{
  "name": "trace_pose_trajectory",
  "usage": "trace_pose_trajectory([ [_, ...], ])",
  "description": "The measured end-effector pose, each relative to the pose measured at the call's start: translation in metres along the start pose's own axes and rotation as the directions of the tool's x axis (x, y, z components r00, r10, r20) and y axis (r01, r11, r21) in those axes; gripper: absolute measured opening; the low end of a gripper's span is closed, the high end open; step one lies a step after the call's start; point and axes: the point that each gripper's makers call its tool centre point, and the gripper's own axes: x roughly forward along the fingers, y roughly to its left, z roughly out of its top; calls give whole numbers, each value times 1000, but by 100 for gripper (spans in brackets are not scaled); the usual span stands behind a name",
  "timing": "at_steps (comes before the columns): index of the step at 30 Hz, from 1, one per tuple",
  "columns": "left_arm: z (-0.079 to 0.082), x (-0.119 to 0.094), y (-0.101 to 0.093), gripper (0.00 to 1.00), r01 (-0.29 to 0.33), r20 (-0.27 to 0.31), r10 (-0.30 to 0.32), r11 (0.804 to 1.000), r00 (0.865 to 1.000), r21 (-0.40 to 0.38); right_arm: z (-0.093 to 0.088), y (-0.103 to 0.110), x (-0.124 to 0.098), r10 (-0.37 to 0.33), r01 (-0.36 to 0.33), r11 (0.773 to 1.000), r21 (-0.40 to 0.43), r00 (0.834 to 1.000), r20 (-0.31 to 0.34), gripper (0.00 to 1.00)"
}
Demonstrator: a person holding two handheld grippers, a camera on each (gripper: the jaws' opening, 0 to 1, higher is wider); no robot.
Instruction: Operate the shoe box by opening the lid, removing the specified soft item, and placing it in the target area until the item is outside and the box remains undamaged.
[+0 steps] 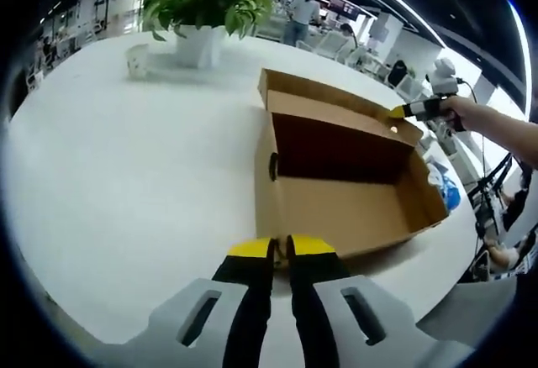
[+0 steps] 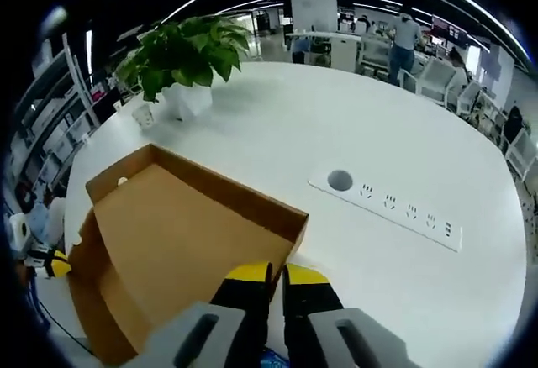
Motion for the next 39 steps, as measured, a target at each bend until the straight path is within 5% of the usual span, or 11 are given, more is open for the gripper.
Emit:
trace_pose_trajectory([
  [39, 1, -2, -1, 4, 8, -10, -8, 1000, 1000, -3, 19, 14, -58, 0, 10, 998, -64, 988, 155, 0],
])
